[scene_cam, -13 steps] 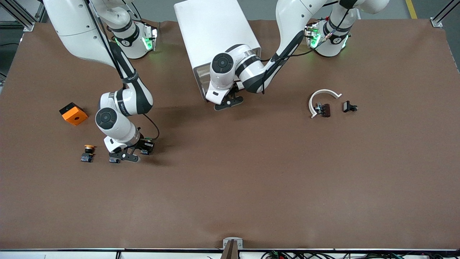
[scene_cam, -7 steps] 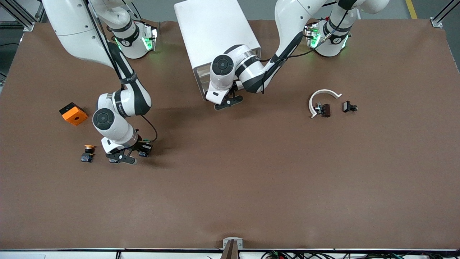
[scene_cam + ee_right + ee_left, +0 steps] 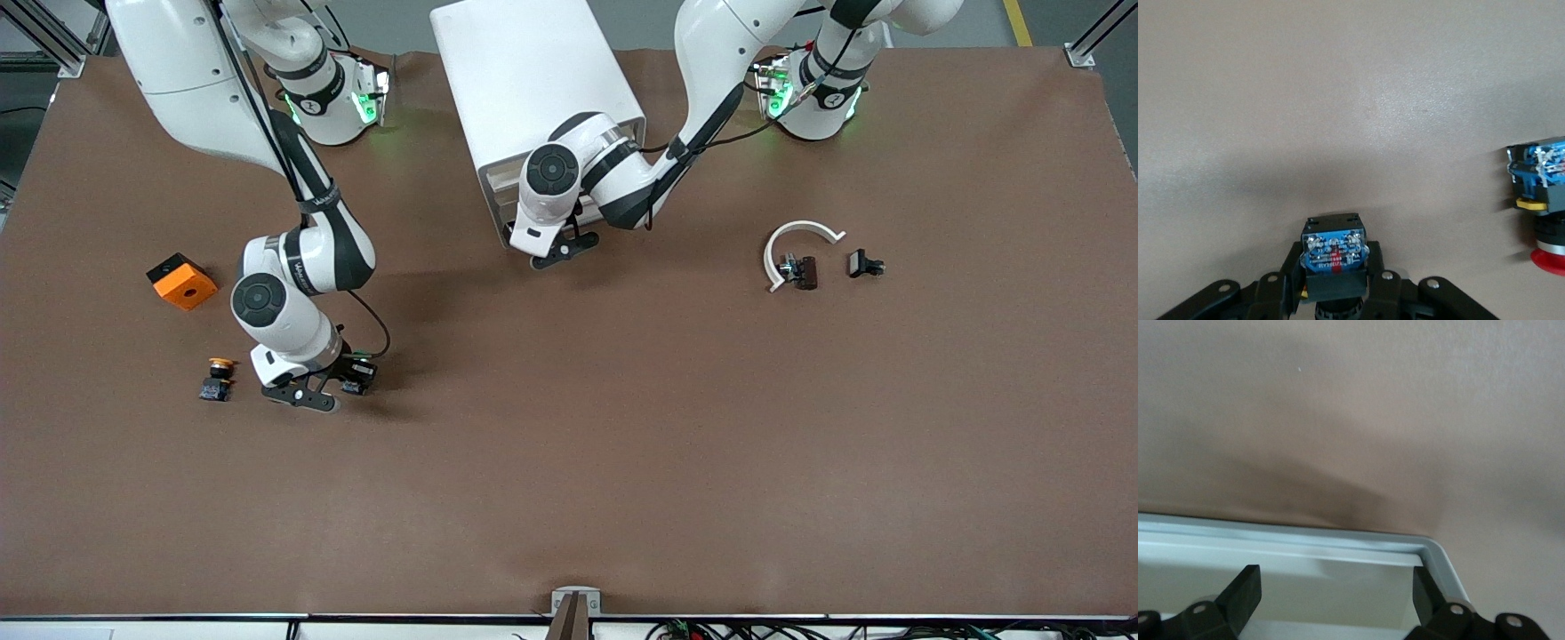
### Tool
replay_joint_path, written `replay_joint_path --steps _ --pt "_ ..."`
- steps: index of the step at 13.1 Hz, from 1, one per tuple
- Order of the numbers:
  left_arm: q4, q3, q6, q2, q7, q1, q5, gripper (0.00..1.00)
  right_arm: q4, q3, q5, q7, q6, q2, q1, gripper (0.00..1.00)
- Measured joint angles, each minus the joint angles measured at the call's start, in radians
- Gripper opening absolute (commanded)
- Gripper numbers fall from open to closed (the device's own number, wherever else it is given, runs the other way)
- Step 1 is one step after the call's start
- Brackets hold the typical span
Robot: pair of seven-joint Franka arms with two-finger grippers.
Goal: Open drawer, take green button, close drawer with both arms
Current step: 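Lower the green button beside the red button and open the right gripper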
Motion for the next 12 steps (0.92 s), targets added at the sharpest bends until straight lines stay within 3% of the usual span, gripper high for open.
replay_joint_path --steps 1,2,3,4,9,12 --pt "0.001 -0.002 0.0 0.0 0.0 -0.001 -0.001 1.0 0.0 0.0 -0.002 0.0 0.0 0.003 0.001 0.0" --pt "0.001 -0.002 0.0 0.0 0.0 0.0 -0.005 1.0 0.0 0.0 -0.002 0.0 0.0 0.005 0.002 0.12" --pt "0.001 -0.002 0.0 0.0 0.001 0.001 -0.012 1.0 0.001 0.0 -0.002 0.0 0.0 0.006 0.002 0.79" --pt "0.001 -0.001 -0.001 0.001 0.001 0.002 -0.018 1.0 0.002 0.0 -0.002 0.0 0.0 0.006 0.002 1.0" --pt "0.001 -0.001 -0.003 0.002 0.001 0.004 -0.024 1.0 0.032 -0.002 -0.002 0.0 -0.03 0.008 0.002 1.0" --pt "0.027 -0.001 -0.058 0.002 0.001 0.019 -0.045 1.0 0.154 -0.007 -0.003 0.0 -0.256 -0.01 0.002 1.0"
